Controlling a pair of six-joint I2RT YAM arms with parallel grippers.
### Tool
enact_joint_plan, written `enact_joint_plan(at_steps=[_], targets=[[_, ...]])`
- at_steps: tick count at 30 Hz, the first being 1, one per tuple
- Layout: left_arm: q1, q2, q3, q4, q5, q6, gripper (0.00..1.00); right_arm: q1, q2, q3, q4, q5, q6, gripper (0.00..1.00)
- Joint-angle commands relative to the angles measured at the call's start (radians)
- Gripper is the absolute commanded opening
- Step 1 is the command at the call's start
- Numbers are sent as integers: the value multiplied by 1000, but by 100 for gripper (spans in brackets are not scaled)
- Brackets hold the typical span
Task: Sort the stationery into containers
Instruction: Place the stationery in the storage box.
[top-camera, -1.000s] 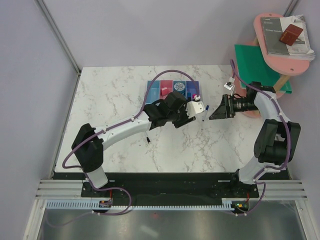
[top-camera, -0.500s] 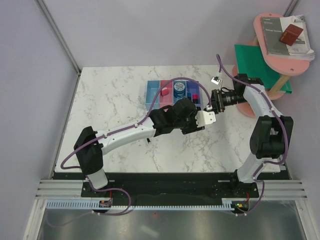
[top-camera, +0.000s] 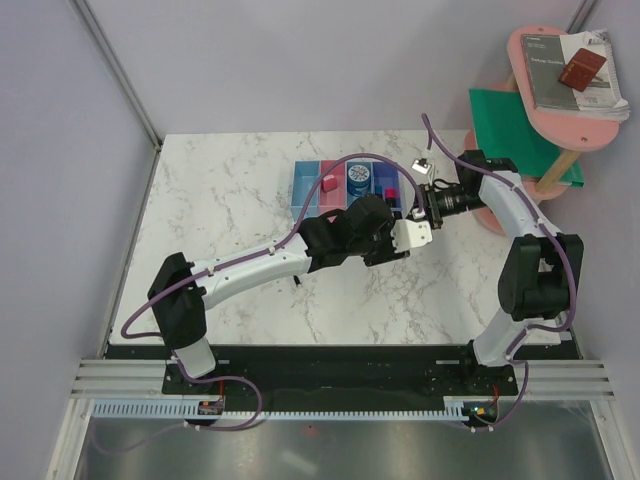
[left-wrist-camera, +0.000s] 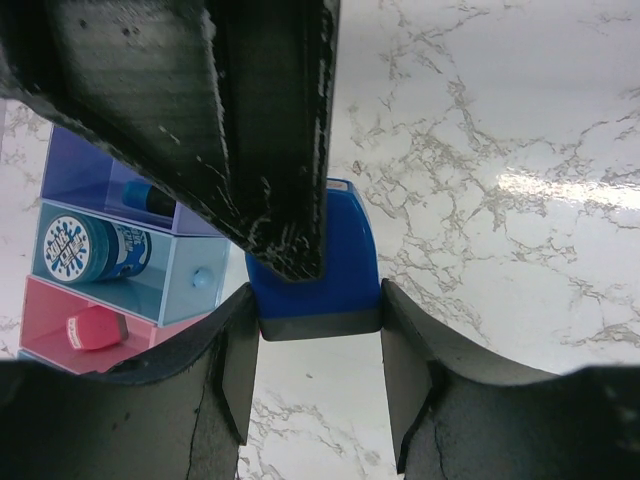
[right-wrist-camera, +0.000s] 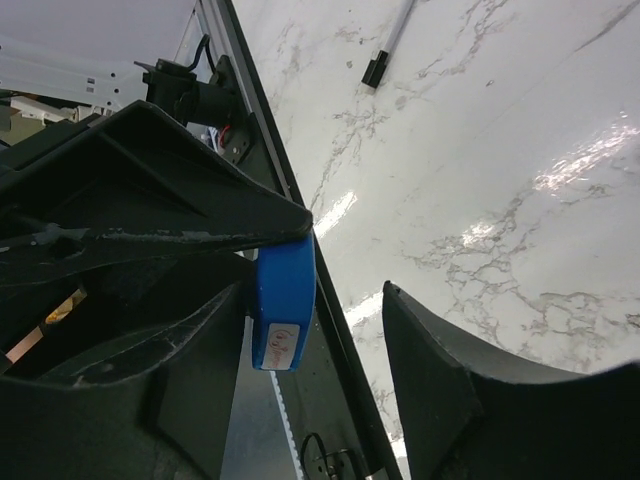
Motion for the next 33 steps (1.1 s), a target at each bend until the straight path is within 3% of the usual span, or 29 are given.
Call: enact_joint_plan(at_steps=[1, 3, 10, 12, 13, 16, 20, 21, 27, 33], targets=[[-8, -3, 47, 38, -6, 33, 2, 30, -69, -40, 42, -11, 22, 63], [-10, -1, 48, 40, -7, 33, 2, 36, -81, -52, 59, -5, 40, 57], [-10, -6, 28, 38, -6, 45, 6, 41, -95, -41, 64, 10, 54, 12], [-13, -11, 4, 38, -38, 59, 17, 41, -98, -32, 64, 23, 54, 10], [-16, -17, -8, 40, -61, 62, 31, 41, -97, -27, 67, 29, 54, 10], [-13, -61, -86, 41, -100, 71, 52, 42, -91, 5, 65, 58, 56, 9], [-7, -141, -243, 41, -163, 89, 63, 42, -57, 92, 87, 96, 77, 8], [-4, -158, -267, 40, -173, 89, 71, 46, -48, 109, 93, 104, 86, 8], [91, -251, -367, 25, -214, 80, 75, 93, 15, 229, 174, 164, 181, 7], [261, -346, -398, -64, -153, 39, 79, 240, 119, 396, 262, 429, 221, 7]])
